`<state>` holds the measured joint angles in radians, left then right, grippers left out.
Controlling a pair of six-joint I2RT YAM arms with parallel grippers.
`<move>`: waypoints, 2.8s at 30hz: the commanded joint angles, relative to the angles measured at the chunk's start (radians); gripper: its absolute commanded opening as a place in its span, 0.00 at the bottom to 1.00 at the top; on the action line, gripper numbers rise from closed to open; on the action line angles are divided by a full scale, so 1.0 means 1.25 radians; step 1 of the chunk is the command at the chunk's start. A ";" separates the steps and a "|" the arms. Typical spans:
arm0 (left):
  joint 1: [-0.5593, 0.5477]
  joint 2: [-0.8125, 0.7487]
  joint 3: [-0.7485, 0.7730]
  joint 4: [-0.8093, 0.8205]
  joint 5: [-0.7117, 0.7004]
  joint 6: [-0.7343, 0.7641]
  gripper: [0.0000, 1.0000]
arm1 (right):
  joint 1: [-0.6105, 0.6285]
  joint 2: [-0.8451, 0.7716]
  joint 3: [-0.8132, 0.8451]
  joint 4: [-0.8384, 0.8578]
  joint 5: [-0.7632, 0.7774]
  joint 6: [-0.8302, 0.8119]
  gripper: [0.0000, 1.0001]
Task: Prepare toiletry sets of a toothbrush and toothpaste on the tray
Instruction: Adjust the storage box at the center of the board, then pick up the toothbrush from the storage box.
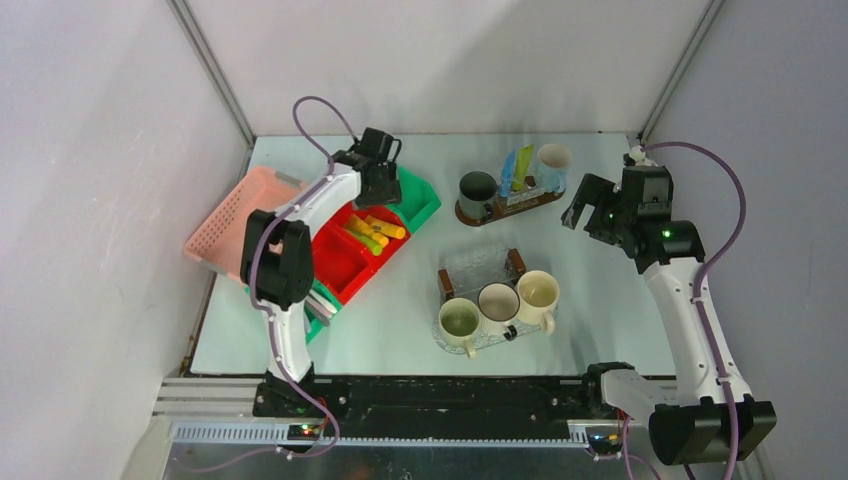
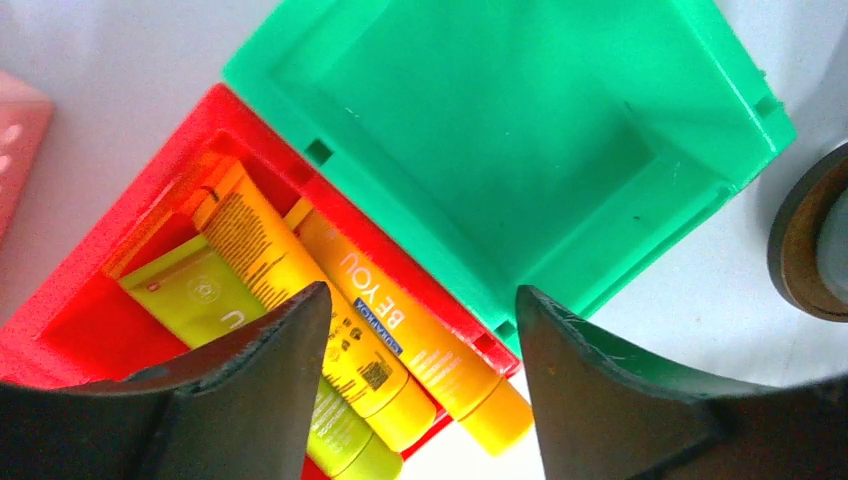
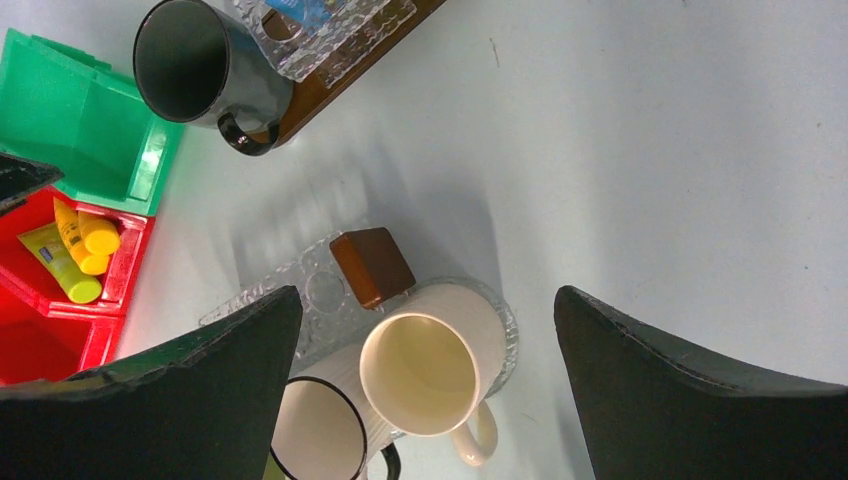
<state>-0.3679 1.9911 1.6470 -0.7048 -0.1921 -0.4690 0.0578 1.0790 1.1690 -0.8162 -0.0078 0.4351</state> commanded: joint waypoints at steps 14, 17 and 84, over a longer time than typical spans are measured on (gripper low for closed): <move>0.015 -0.469 -0.249 -0.125 -0.203 -0.207 0.95 | 0.005 -0.031 0.003 0.015 -0.033 -0.008 0.99; 0.040 -0.555 -0.362 -0.152 -0.217 -0.244 0.95 | 0.007 -0.027 0.003 0.019 -0.045 -0.006 0.99; 0.338 -0.611 -0.771 -0.031 -0.119 -0.404 0.34 | 0.014 0.024 0.003 0.034 -0.078 0.008 0.99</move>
<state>0.0494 1.2030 0.6926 -0.7734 -0.3172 -0.9691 0.0700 1.1164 1.1690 -0.7902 -0.1020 0.4416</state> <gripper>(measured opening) 0.291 0.994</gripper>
